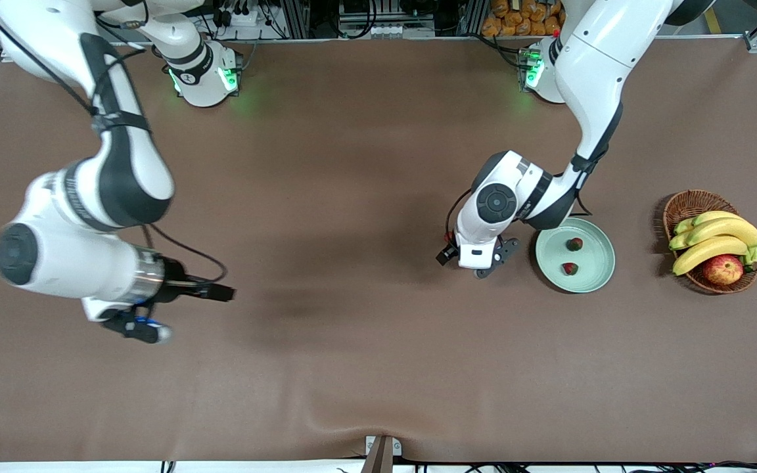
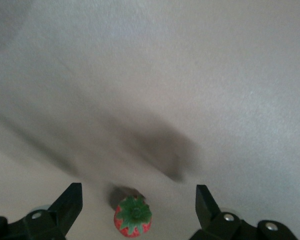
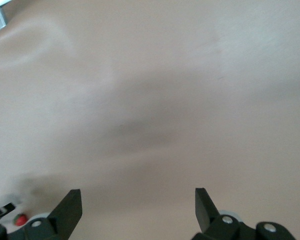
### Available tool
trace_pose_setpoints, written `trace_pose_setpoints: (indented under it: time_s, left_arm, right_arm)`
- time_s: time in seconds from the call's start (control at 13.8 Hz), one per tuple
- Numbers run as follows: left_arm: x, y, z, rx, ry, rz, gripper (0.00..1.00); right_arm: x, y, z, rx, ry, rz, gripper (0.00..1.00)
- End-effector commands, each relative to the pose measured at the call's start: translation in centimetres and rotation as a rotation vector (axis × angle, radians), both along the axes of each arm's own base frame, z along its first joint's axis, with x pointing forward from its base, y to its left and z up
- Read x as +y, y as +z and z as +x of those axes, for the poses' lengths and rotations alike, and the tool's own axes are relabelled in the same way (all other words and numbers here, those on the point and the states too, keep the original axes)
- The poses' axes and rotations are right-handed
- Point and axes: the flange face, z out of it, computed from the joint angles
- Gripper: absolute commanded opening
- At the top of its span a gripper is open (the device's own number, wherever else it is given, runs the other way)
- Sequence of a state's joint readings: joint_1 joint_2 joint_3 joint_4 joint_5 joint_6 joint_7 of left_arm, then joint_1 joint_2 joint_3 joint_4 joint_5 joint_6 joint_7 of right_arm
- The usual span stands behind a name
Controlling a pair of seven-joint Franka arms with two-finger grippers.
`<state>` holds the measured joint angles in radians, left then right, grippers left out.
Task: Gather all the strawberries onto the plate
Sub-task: 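Grasp the mid-table strawberry with the left gripper while the right arm withdraws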
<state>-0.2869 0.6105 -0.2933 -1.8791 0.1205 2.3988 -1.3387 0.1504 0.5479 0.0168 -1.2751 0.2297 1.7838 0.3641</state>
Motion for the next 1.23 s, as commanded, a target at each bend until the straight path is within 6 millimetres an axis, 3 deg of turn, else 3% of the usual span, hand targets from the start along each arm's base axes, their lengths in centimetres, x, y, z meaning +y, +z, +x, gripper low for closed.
trace_pose_setpoints:
  time_s: [0.0, 0.29, 0.44, 0.58, 0.73, 0.94, 1.16]
  left_arm:
    - [-0.1, -1.2, -0.4, 0.006, 0.012, 0.003, 1.0]
    - [-0.5, -1.7, -1.0, 0.016, 0.019, 0.009, 0.9]
    - [-0.9, -1.5, -1.0, 0.006, 0.019, 0.002, 0.86]
    - [-1.2, -1.6, -1.2, 0.007, 0.013, 0.002, 0.73]
    - [-1.2, -1.9, -1.3, 0.012, 0.013, 0.004, 0.68]
    - [-1.7, -2.0, -1.6, 0.011, 0.003, 0.002, 0.54]
    - [-1.9, -2.4, -1.8, 0.016, -0.002, 0.005, 0.52]
  right_arm:
    - [-3.6, 4.0, -1.2, -0.041, 0.06, -0.058, 1.0]
    - [-10.1, 10.1, -3.7, -0.053, 0.141, -0.07, 1.0]
    - [-11.0, 13.2, -5.8, -0.032, 0.153, -0.091, 1.0]
    - [-11.3, 16.2, -8.1, -0.039, 0.156, -0.125, 1.0]
    - [-11.5, 18.6, -10.2, -0.065, 0.156, -0.162, 1.0]
    - [-11.9, 19.6, -13.0, -0.066, 0.146, -0.171, 1.0]
    - [-11.9, 19.7, -14.9, -0.093, 0.141, -0.175, 1.0]
